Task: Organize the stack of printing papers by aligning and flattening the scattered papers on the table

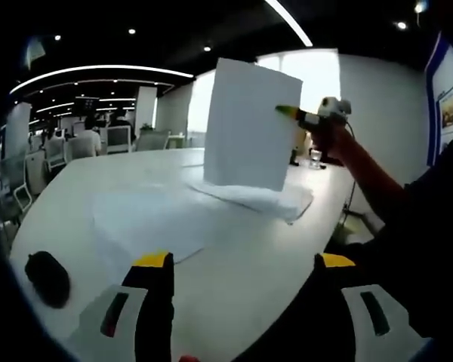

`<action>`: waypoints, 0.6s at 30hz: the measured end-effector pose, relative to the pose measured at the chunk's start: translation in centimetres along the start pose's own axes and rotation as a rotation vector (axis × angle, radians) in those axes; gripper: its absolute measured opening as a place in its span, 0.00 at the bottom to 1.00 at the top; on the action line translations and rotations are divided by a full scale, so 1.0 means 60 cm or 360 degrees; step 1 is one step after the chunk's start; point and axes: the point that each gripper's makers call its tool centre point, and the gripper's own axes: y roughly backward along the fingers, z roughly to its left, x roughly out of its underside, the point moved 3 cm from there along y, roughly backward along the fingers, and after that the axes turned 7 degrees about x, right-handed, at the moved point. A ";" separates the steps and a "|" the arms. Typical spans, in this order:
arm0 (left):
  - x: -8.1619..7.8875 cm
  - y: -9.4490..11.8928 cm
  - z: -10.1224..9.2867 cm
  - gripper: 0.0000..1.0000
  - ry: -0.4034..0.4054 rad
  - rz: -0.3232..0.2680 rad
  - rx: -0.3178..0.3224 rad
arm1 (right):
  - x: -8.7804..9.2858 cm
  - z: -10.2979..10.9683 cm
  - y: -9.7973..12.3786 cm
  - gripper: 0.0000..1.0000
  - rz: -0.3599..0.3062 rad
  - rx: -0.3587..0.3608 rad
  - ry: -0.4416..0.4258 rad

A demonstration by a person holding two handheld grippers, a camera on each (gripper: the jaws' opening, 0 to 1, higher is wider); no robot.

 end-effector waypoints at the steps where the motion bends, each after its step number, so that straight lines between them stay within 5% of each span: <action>1: 0.000 0.000 0.000 0.78 0.0000 -0.0001 0.0000 | -0.002 0.002 0.000 0.00 -0.0003 -0.0004 0.0003; 18: -0.008 0.000 0.001 0.78 0.0002 -0.0038 0.0000 | -0.027 0.025 0.007 0.00 -0.0030 -0.0071 0.0013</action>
